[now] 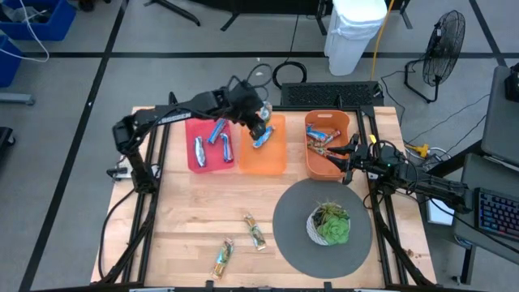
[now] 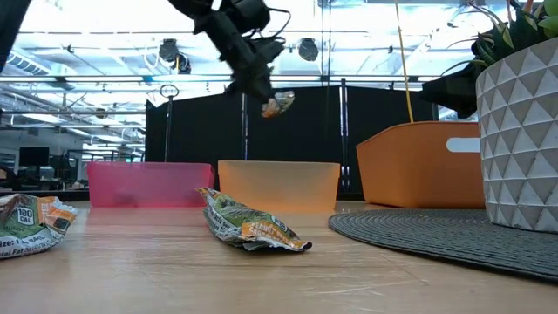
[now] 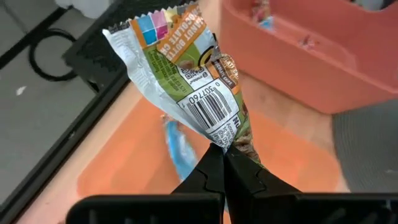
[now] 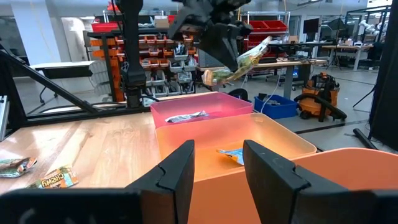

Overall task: Pick and place Granola Bars by type
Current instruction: Put the top left yellow granola bar into the left orange bin

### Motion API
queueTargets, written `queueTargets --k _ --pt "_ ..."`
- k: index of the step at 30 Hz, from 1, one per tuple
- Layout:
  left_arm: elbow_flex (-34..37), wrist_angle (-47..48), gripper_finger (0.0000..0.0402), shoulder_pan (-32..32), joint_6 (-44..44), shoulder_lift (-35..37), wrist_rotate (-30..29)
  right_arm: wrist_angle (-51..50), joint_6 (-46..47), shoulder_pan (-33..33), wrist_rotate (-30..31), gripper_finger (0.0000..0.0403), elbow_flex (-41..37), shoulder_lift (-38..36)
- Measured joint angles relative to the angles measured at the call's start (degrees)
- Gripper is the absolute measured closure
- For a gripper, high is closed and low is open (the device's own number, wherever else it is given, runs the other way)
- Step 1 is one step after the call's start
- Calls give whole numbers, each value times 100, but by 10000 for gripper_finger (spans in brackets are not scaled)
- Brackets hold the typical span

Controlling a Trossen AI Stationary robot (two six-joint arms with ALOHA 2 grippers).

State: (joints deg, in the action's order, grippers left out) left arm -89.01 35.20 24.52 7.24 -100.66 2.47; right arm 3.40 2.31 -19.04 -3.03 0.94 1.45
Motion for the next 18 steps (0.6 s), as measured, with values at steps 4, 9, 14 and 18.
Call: queueTargets --k 4,9,14,18 --pt "-773 638 401 -93 -90 -480 66 0 0 0 0 275 0 0" --pt "-1016 1083 401 -166 -97 -994 147 3 1 0 -1 275 1 1" --pt "-1021 1220 401 -303 -87 -1350 220 11 0 1 0 275 1 0" --pt "-1019 1506 401 -415 -98 -1467 239 15 0 0 0 275 1 1"
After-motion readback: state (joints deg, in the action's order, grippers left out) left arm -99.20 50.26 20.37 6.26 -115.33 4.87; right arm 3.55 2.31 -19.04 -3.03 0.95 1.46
